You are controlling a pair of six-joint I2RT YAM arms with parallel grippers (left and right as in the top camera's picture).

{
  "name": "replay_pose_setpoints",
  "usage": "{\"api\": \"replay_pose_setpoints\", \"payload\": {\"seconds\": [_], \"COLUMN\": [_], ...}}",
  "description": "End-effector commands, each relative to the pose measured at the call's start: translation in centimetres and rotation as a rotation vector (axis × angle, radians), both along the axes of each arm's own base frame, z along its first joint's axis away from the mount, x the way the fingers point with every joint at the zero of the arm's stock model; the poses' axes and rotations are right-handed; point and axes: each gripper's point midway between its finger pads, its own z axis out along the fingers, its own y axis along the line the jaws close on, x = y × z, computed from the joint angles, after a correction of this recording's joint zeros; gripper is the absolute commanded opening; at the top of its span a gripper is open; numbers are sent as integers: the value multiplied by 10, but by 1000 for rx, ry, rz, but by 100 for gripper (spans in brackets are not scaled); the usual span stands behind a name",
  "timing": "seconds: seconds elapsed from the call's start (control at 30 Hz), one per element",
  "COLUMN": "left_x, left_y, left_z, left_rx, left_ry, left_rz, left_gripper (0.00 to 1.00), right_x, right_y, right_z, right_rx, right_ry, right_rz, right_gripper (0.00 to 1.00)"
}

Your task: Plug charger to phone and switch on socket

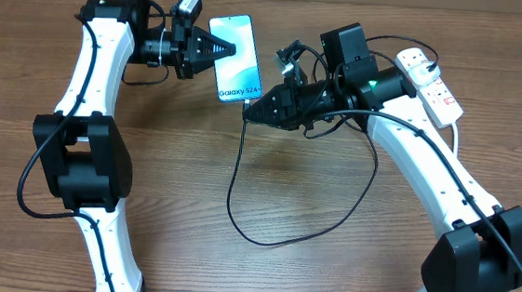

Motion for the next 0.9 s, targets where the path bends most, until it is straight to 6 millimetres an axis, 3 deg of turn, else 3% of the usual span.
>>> {"api": "replay_pose_setpoints", "payload": {"seconds": [0.0, 0.87], "left_x": [-5, -5], "left_y": [-4, -4], "left_z": [27, 27], "left_rx": [-61, -62], "left_ry": [-70, -65], "left_rz": [-12, -12], "left_gripper": [4, 4], "right_x": [-4, -9], "right_y": [3, 9], "right_z": [2, -1], "right_rx": [26, 22], "right_ry": [16, 11], "right_rz": [23, 39], "right_gripper": [4, 4]}}
